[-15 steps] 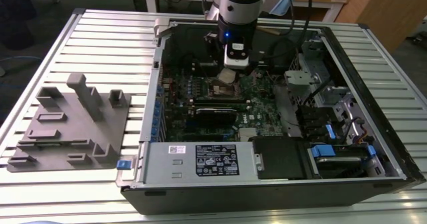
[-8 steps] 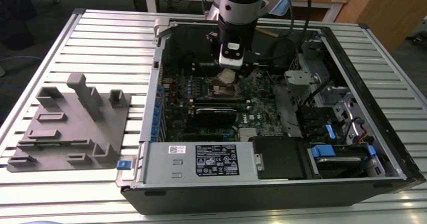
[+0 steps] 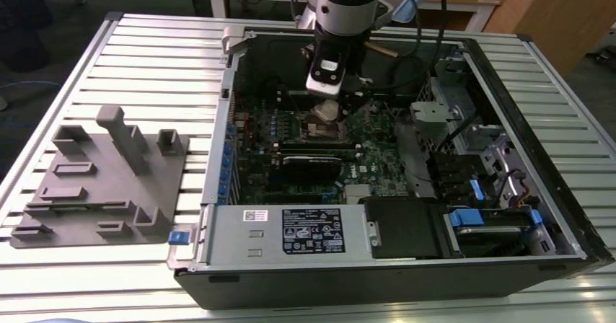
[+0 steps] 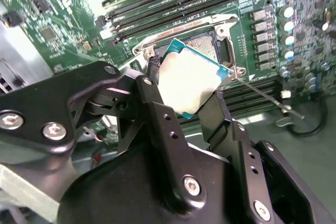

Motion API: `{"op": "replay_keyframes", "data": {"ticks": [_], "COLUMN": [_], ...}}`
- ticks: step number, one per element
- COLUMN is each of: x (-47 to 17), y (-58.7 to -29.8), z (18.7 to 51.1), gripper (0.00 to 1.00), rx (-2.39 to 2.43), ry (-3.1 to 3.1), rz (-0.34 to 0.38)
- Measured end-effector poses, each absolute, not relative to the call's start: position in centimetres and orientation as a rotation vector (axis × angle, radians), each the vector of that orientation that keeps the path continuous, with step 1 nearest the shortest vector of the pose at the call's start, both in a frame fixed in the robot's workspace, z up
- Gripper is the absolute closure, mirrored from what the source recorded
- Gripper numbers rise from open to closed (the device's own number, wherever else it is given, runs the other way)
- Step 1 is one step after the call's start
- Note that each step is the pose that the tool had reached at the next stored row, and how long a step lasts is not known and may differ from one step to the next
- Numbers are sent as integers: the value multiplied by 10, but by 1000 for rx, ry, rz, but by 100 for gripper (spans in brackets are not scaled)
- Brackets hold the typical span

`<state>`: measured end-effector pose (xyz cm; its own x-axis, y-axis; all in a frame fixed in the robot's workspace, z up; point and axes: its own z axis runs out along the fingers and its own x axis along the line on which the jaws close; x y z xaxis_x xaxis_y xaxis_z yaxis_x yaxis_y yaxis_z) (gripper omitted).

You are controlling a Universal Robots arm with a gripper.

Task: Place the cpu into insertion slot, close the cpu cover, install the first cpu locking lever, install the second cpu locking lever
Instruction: 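Place the cpu into insertion slot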

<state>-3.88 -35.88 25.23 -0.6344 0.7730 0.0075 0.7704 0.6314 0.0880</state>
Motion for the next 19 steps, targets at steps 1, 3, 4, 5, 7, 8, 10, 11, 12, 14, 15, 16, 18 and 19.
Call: {"op": "replay_keyframes", "data": {"ticks": [1,3,4,5,7,8,10,11,12,14,15,16,18,19], "x": [-39,-39,-39,-39,-39,-39,-39,-39,-39,-39,-39,-39,-39,-39], "y": [-359,-359,-359,-359,-359,-359,-359,-359,-359,-359,-359,-359,-359,-359], "z": [252,252,252,252,252,252,252,252,252,252,252,252,252,252], "gripper": [46,46,46,46,46,46,46,46,46,46,46,46,46,46], "rx": [1356,1406,1426,1429,1429,1429,1429,1429,1431,1448,1466,1490,1538,1561], "ry": [2796,2769,2759,2757,2757,2757,2757,2757,2756,2746,2736,2723,2694,2680], "rz": [128,127,127,127,127,127,127,127,127,126,126,126,124,124]}}
